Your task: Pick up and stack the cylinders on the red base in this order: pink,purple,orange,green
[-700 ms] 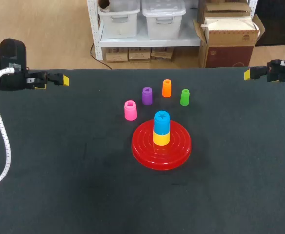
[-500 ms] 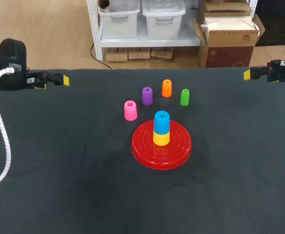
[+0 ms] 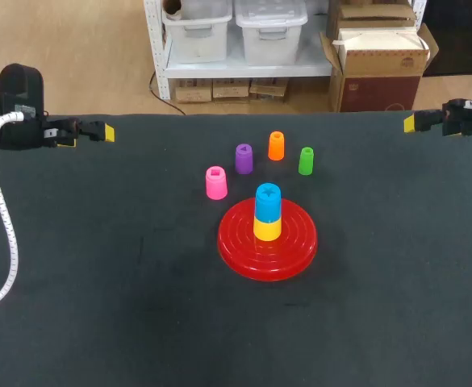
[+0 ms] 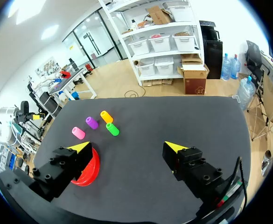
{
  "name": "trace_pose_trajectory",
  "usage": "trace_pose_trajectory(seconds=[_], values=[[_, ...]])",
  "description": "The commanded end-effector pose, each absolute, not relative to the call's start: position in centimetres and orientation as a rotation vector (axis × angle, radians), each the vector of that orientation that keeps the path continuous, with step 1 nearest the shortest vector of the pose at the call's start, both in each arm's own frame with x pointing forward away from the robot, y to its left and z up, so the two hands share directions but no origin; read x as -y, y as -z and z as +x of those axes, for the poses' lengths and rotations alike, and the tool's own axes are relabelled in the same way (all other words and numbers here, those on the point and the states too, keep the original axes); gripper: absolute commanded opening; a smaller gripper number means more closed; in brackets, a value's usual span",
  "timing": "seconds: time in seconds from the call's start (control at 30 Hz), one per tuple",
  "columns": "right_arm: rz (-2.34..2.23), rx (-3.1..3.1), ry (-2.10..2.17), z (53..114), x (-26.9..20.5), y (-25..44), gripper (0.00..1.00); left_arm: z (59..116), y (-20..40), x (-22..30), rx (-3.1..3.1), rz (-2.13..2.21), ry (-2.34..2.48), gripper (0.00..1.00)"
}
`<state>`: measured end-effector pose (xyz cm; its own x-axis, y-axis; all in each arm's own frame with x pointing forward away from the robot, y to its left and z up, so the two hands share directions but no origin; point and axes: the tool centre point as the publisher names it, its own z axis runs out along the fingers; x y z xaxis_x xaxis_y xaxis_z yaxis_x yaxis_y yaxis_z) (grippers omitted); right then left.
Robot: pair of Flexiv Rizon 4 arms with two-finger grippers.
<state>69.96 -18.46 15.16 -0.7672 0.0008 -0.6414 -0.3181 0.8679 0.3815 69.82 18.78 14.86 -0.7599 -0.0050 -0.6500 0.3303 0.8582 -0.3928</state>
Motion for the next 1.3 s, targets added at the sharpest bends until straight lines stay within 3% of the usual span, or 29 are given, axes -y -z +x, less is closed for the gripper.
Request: trace_pose_trajectory(seconds=[0.03, 0.53, 1.0, 1.3], values=[[-0.231, -2.374, -0.636, 70.0, 18.5, -15.1, 1.00, 69.9, -15.0, -18.6, -2.370, 0.231, 0.641, 1.00], [-0.231, -2.374, -0.636, 70.0, 18.5, -15.1, 1.00, 69.9, -15.0, -18.6, -2.370, 0.231, 0.641, 1.00], [-0.231, -2.374, -0.636, 70.0, 18.5, -15.1, 1.00, 70.0, -14.2, -19.1, -2.132, 0.962, 0.690, 1.00], [-0.231, -2.374, -0.636, 70.0, 18.5, -15.1, 1.00, 68.4, -13.9, -17.1, -2.109, 1.060, 0.677, 1.00]])
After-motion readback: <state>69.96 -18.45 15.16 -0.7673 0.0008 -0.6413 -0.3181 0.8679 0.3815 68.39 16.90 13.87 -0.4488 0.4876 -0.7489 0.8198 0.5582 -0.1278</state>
